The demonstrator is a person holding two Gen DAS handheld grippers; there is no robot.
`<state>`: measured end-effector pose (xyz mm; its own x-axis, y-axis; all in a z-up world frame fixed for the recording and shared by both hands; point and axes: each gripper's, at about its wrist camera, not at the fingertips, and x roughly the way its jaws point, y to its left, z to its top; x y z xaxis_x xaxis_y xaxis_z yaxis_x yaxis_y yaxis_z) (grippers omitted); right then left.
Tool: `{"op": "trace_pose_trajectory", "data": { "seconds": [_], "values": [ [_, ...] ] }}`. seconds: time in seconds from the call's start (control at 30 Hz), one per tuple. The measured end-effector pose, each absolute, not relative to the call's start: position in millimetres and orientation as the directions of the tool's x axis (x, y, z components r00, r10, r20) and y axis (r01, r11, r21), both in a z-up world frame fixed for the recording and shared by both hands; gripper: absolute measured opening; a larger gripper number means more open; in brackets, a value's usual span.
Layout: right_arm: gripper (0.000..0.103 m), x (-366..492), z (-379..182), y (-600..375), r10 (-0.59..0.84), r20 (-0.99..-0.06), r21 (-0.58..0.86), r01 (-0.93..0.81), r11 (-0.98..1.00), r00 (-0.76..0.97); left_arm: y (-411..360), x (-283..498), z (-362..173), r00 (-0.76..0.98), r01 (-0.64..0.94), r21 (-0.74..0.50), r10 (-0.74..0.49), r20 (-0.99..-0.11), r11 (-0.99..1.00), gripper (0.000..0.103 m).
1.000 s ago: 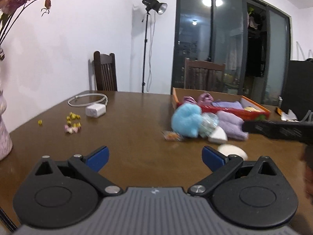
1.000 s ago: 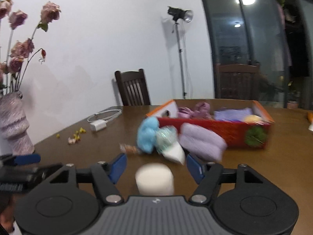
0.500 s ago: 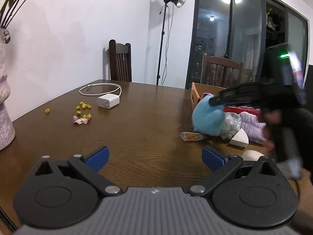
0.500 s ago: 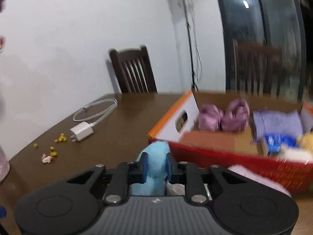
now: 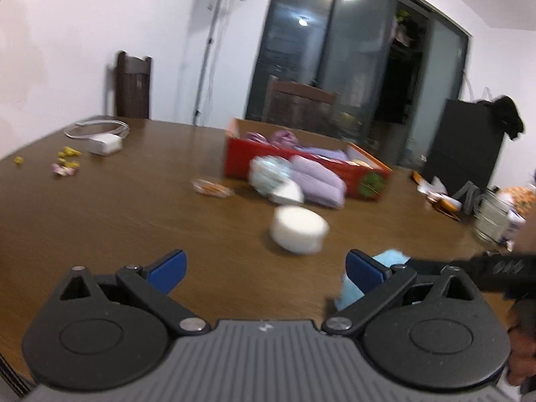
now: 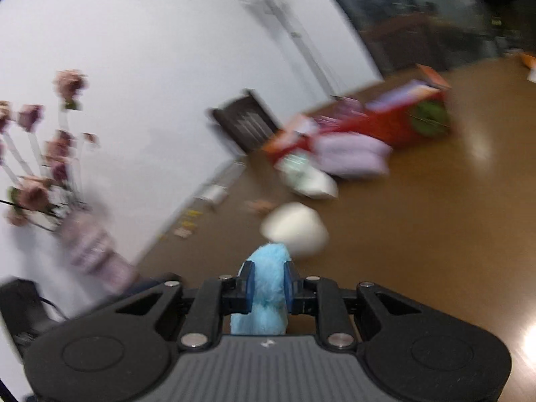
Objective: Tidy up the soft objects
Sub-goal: 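Grasp the blue plush toy with the right gripper while the left gripper grips it too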
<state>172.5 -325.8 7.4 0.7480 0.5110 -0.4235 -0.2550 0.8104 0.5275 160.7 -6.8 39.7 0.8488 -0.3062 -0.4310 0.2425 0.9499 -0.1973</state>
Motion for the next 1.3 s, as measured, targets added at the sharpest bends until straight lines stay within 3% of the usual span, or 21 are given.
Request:
{"op": "trace_pose_trajectory", "data": {
  "seconds": [0.1, 0.2, 0.27, 0.37, 0.4, 0.53, 0.73, 0.8, 0.83, 0.93, 1.03, 1.2, 1.3],
  "values": [
    [0.021, 155, -4, -344, 0.409, -0.461, 0.493, -0.156, 0.856, 0.788, -26, 151, 38, 0.828, 0.285, -0.198, -0.345, -0.442, 0.938, 0.103],
    [0.03, 140, 0, -361, 0.365, -0.418, 0.479, -0.139, 0.867, 0.832, -40, 146, 37, 0.806, 0.323, -0.195, -0.377, -0.456, 0.926, 0.103],
    [0.039, 137, 3, -366, 0.37, -0.382, 0.491, -0.154, 0.857, 0.847, -47, 145, 35, 0.787, 0.343, -0.211, -0.403, -0.468, 0.915, 0.103],
    [0.044, 143, 1, -363, 0.4, -0.377, 0.489, -0.187, 0.852, 0.836, -53, 148, 32, 0.747, 0.363, -0.273, -0.453, -0.486, 0.891, 0.1],
    [0.044, 145, 0, -360, 0.405, -0.381, 0.485, -0.194, 0.853, 0.831, -56, 148, 31, 0.733, 0.367, -0.29, -0.467, -0.494, 0.884, 0.096],
    [0.044, 157, -10, -352, 0.429, -0.401, 0.499, -0.2, 0.843, 0.809, -66, 157, 22, 0.678, 0.379, -0.317, -0.494, -0.545, 0.869, 0.065],
    [0.044, 165, -20, -345, 0.439, -0.433, 0.495, -0.199, 0.846, 0.787, -69, 174, 10, 0.62, 0.406, -0.372, -0.551, -0.559, 0.835, 0.037],
    [0.041, 168, -23, -345, 0.453, -0.44, 0.5, -0.206, 0.841, 0.775, -69, 178, 9, 0.612, 0.413, -0.39, -0.568, -0.551, 0.823, 0.037],
    [0.035, 170, -24, -345, 0.468, -0.442, 0.511, -0.214, 0.833, 0.765, -69, 180, 8, 0.614, 0.418, -0.386, -0.569, -0.547, 0.822, 0.035],
    [0.034, 175, -21, -343, 0.476, -0.45, 0.515, -0.216, 0.829, 0.756, -68, 189, 12, 0.605, 0.415, -0.429, -0.595, -0.529, 0.803, 0.033],
    [0.033, 183, -6, -346, 0.459, -0.419, 0.517, -0.209, 0.83, 0.784, -71, 209, 35, 0.644, 0.461, -0.395, -0.606, -0.467, 0.795, 0.033],
    [0.033, 248, 55, -353, 0.43, -0.32, 0.444, -0.267, 0.855, 0.844, -82, 309, 91, 0.678, 0.504, -0.384, -0.63, -0.379, 0.773, 0.033],
    [0.033, 322, 85, -359, 0.42, -0.308, 0.421, -0.274, 0.865, 0.854, -91, 388, 111, 0.687, 0.506, -0.375, -0.626, -0.369, 0.777, 0.033]
  ]
}}
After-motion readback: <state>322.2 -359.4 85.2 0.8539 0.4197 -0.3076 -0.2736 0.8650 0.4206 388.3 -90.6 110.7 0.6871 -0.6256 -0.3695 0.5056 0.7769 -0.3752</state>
